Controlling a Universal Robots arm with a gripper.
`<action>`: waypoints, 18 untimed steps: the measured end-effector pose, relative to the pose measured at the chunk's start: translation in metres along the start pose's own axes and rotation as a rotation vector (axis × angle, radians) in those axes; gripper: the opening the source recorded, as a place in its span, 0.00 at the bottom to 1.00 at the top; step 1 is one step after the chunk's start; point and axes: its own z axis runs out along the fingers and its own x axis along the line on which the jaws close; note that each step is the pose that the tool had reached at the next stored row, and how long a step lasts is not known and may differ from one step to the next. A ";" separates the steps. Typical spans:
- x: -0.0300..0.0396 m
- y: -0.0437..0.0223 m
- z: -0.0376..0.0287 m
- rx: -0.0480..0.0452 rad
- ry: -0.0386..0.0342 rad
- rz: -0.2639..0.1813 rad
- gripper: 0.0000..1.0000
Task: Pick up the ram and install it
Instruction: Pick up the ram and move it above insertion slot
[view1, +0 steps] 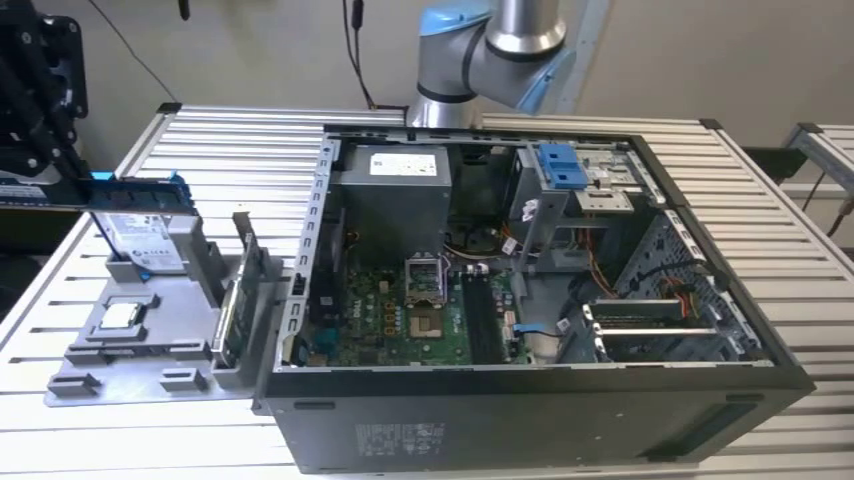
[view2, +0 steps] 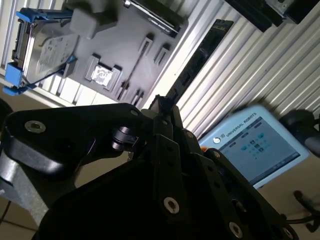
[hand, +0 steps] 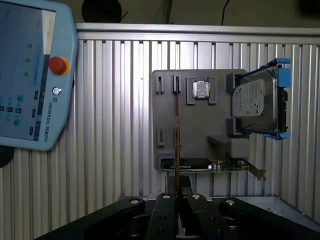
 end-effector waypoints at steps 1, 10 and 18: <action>0.0000 -0.0013 -0.0001 -0.0001 0.0000 0.000 0.14; -0.0002 -0.0148 -0.0005 0.0000 0.0000 0.000 0.14; -0.0004 -0.0278 -0.0009 0.0000 0.0000 0.000 0.14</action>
